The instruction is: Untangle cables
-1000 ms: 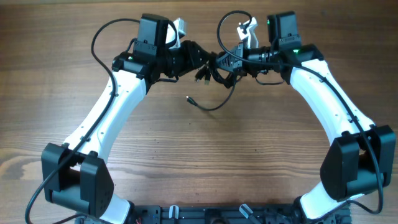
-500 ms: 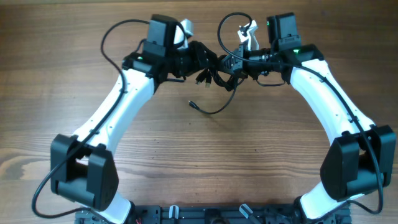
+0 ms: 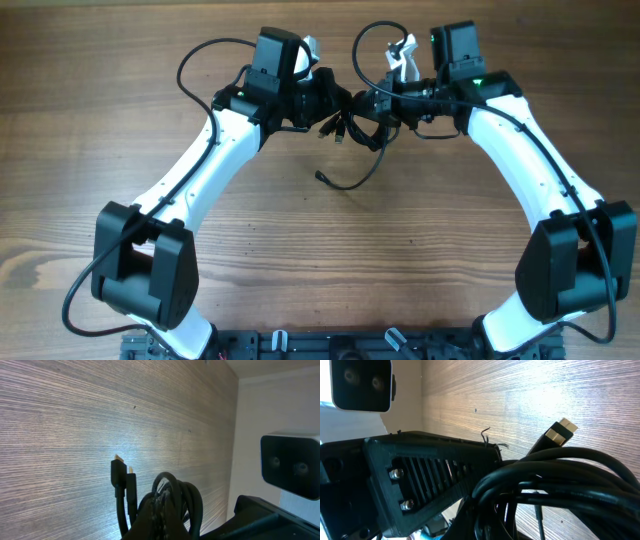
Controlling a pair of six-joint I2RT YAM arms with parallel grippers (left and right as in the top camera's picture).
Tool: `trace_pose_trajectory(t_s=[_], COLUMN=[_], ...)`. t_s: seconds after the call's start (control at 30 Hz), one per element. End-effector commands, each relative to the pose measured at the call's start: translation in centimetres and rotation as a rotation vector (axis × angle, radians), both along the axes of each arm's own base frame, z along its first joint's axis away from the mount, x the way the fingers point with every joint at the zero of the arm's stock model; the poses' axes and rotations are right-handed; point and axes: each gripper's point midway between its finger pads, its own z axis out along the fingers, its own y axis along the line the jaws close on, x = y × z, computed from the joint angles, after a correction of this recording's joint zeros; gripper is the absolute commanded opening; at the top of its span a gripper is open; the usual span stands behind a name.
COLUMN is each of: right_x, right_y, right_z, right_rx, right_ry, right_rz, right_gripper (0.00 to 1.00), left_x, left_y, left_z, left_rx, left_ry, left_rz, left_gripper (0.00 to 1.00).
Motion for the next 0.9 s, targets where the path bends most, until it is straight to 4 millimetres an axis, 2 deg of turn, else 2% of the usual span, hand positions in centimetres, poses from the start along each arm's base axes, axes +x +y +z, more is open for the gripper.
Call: trace_pose_trajectory(t_s=[0.0, 0.1, 0.23, 0.3, 0.47, 0.67, 0.8, 0.83, 0.87], right_x=[1.1, 3.3, 5.4, 6.3, 8.4, 9.7, 8.5, 7.5, 7.1], right_y=[-1.2, -3.6, -5.6, -6.5, -10.3, -14.7, -14.6, -14.0, -13.7], right_z=[1.8, 4.0, 7.8, 9.0, 11.1, 11.0, 8.5, 6.8, 6.2], right_rx=[0.036, 0.077, 0.175, 0.208, 0.242, 0.178, 0.104, 0.049, 0.027], right_ry=[-0.035, -0.095, -0.195, -0.23, -0.312, -0.394, -0.358, -0.328, -0.322], right_rz=[-0.034, -0.121, -0.182, -0.208, -0.303, -0.378, -0.333, -0.297, -0.273], right_gripper=[0.04, 0.04, 0.04, 0.04, 0.04, 0.04, 0.04, 0.08, 0.15], left_x=[-0.5, -0.5, -0.6, -0.8, -1.6, -2.4, -2.1, -1.5, -1.1], left_y=[-0.5, -0.4, -0.4, -0.3, 0.1, 0.4, 0.3, -0.1, -0.5], left_z=[-1.3, -1.4, -1.5, -1.7, -2.4, -3.1, -2.8, -2.1, -1.5], left_rx=[0.013, 0.016, 0.012, 0.016, 0.038, 0.058, 0.052, 0.036, 0.021], left_ry=[0.049, 0.051, 0.072, 0.085, 0.133, 0.177, 0.156, 0.091, 0.037], left_rz=[0.008, 0.01, 0.022, 0.024, 0.024, 0.023, 0.019, -0.017, -0.048], left_gripper=[0.04, 0.04, 0.04, 0.04, 0.04, 0.04, 0.04, 0.04, 0.04])
